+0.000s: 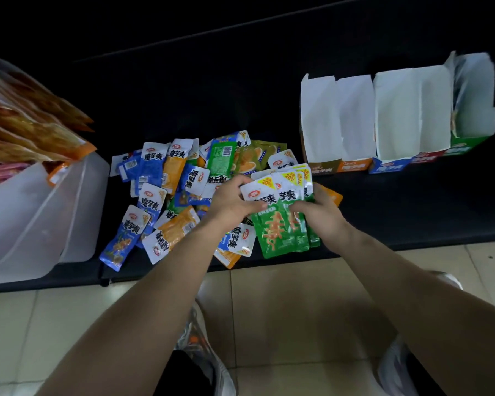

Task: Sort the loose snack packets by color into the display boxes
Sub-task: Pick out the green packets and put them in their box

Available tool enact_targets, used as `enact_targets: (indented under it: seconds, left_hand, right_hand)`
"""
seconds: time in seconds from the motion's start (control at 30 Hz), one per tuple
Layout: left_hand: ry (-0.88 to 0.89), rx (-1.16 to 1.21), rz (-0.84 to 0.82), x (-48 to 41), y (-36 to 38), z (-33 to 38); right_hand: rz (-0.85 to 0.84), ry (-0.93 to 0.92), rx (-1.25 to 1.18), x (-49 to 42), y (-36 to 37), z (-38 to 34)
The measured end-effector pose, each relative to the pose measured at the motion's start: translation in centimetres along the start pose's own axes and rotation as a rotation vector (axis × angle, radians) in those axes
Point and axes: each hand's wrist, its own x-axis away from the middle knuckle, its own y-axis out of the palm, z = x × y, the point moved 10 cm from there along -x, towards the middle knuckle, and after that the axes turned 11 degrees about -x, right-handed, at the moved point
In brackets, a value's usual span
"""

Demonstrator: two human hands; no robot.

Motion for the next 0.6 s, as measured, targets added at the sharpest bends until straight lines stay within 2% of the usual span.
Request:
enact_targets:
  seconds: [0.23, 0.33, 0.37, 0.47, 0.6]
  left_hand:
    - [0.007, -0.047, 0.137, -1.5, -0.2, 0.0]
    - [-0.043, -0.326, 0.389, -3.1, -5.1, -1.2]
    - [-0.091, -0.454, 0.424, -3.6, -6.1, -2.0]
    - [-0.184, -0.631, 0.345, -5.0, -6.3, -4.3]
    - [-0.054, -0.696, 0.383, -4.7, -5.8, -3.0]
  right_hand:
    - [-0.063, -0.005, 0.121, -1.1, -0.2, 1.3]
    - [0.019, 0.009, 0.075, -1.6, -1.3, 2.3]
    - [0.037, 0.0, 0.066, -1.7, -1.5, 2.6]
    - [0.09, -0.001, 0.053, -2.1, -2.0, 3.1]
    - [0.084, 0.0, 0.06, -2.2, -1.9, 3.0]
